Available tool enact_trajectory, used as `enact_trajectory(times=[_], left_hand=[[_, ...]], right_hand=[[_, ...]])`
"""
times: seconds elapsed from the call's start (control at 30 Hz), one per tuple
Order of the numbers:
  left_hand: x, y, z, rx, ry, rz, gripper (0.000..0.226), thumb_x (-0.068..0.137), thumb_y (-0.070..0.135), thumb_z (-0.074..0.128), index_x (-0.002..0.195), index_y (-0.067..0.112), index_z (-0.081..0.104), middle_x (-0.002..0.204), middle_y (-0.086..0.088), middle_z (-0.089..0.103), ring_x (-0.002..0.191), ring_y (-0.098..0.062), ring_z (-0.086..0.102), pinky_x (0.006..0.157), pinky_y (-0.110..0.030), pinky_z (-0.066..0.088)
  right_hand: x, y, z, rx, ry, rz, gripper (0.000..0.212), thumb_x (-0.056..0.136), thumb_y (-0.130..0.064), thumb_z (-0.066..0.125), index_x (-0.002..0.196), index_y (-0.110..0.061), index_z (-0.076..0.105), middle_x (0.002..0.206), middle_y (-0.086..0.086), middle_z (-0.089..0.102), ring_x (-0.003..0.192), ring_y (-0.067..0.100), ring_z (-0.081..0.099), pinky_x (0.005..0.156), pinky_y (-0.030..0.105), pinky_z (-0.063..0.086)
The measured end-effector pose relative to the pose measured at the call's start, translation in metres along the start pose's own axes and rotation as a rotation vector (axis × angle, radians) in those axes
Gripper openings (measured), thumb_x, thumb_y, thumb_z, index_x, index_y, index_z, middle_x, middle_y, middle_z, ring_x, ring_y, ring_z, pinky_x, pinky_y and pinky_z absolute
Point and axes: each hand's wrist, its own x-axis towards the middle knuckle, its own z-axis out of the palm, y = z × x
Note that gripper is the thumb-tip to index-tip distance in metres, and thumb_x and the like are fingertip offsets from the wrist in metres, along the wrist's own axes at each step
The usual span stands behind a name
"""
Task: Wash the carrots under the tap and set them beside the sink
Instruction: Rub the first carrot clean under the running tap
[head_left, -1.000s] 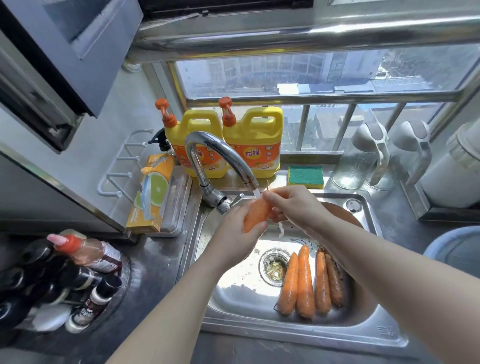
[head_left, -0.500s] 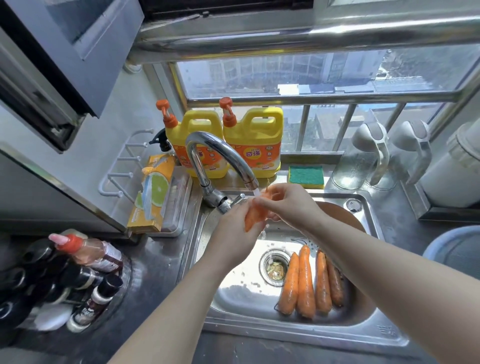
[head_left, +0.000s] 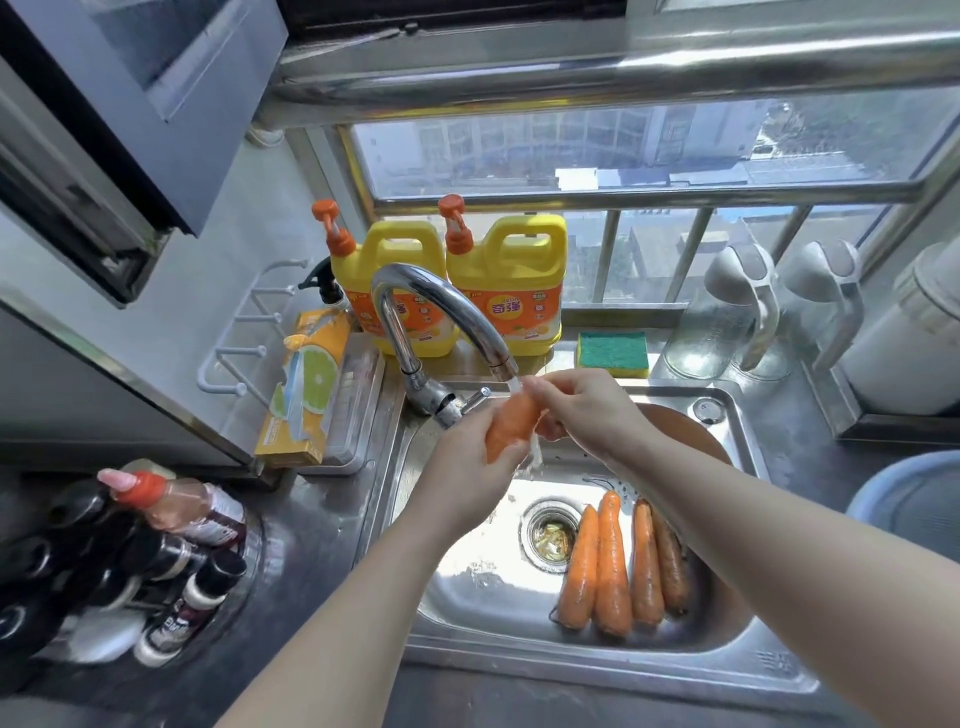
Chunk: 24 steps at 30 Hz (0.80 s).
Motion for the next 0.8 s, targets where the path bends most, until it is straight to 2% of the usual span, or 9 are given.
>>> enact_trajectory(times=[0.13,0.23,0.3,0.4,0.5,0.6,0.67,0.73,0.8], left_hand=[[0.003,-0.005,-0.003,-0.165,-0.04,-0.082,0.032,0.099,0.028,0.062,0.127,0.035,0.048,0.113,0.018,0.064,0.108,-0.002,0.061,0.082,-0.019,0.046],[0.003,-0.01,-0.006,-0.314,-0.09,-0.142,0.033,0.1,0.026,0.061,0.13,0.034,0.051,0.121,0.006,0.067,0.114,-0.012,0.064,0.099,-0.037,0.052],[0.003,-0.015,-0.009,-0.373,-0.113,-0.173,0.035,0.1,0.027,0.062,0.133,0.034,0.052,0.124,0.001,0.067,0.114,-0.016,0.065,0.099,-0.044,0.054],[0.001,-0.018,-0.011,-0.464,-0.146,-0.196,0.037,0.098,0.029,0.064,0.133,0.033,0.054,0.129,-0.006,0.063,0.116,-0.022,0.065,0.097,-0.044,0.056],[0.001,-0.02,-0.012,-0.547,-0.187,-0.24,0.042,0.095,0.034,0.065,0.136,0.031,0.056,0.127,-0.006,0.066,0.116,-0.026,0.066,0.099,-0.05,0.055],[0.003,-0.017,-0.011,-0.577,-0.209,-0.254,0.037,0.102,0.026,0.057,0.139,0.028,0.056,0.125,-0.007,0.068,0.114,-0.027,0.066,0.096,-0.048,0.056],[0.007,-0.014,-0.009,-0.573,-0.188,-0.25,0.034,0.102,0.023,0.057,0.136,0.025,0.056,0.125,-0.007,0.067,0.111,-0.024,0.067,0.09,-0.042,0.058],[0.01,-0.01,-0.008,-0.559,-0.156,-0.272,0.032,0.099,0.026,0.061,0.131,0.023,0.055,0.123,-0.005,0.068,0.104,-0.02,0.069,0.082,-0.037,0.059],[0.013,-0.009,-0.011,-0.493,-0.163,-0.286,0.036,0.098,0.032,0.063,0.131,0.021,0.053,0.119,-0.003,0.068,0.098,-0.017,0.07,0.074,-0.031,0.059]], right_hand=[[-0.006,0.002,0.009,-0.004,-0.071,-0.05,0.02,0.092,-0.024,0.072,0.105,-0.008,0.071,0.09,0.007,0.073,0.07,0.011,0.064,0.062,0.022,0.053],[-0.005,0.001,0.01,0.149,-0.078,0.013,0.024,0.093,-0.029,0.071,0.102,-0.007,0.074,0.072,0.001,0.066,0.058,0.007,0.056,0.062,0.022,0.049],[-0.002,0.003,0.009,0.286,-0.153,0.096,0.028,0.095,-0.032,0.068,0.102,-0.006,0.075,0.064,-0.002,0.062,0.057,0.008,0.052,0.065,0.023,0.048],[-0.003,0.007,0.005,0.452,-0.227,0.182,0.025,0.1,-0.025,0.062,0.106,-0.004,0.074,0.074,0.004,0.07,0.064,0.011,0.059,0.065,0.02,0.052],[-0.004,0.007,0.002,0.476,-0.237,0.192,0.021,0.099,-0.021,0.062,0.108,-0.006,0.073,0.079,0.004,0.071,0.065,0.01,0.061,0.068,0.022,0.054],[-0.002,0.003,0.004,0.417,-0.221,0.176,0.019,0.092,-0.024,0.071,0.103,-0.009,0.072,0.07,-0.002,0.066,0.059,0.007,0.054,0.06,0.02,0.047],[0.0,0.001,0.002,0.244,-0.227,0.161,0.026,0.086,-0.028,0.078,0.102,-0.007,0.073,0.07,-0.002,0.062,0.06,0.008,0.05,0.06,0.022,0.042],[0.001,0.002,-0.002,0.128,-0.216,0.164,0.029,0.085,-0.029,0.079,0.1,-0.005,0.073,0.075,0.005,0.062,0.062,0.012,0.052,0.062,0.026,0.044],[0.001,0.007,-0.006,0.147,-0.145,0.168,0.027,0.087,-0.031,0.077,0.097,-0.006,0.072,0.075,0.009,0.065,0.061,0.014,0.056,0.061,0.028,0.049]])
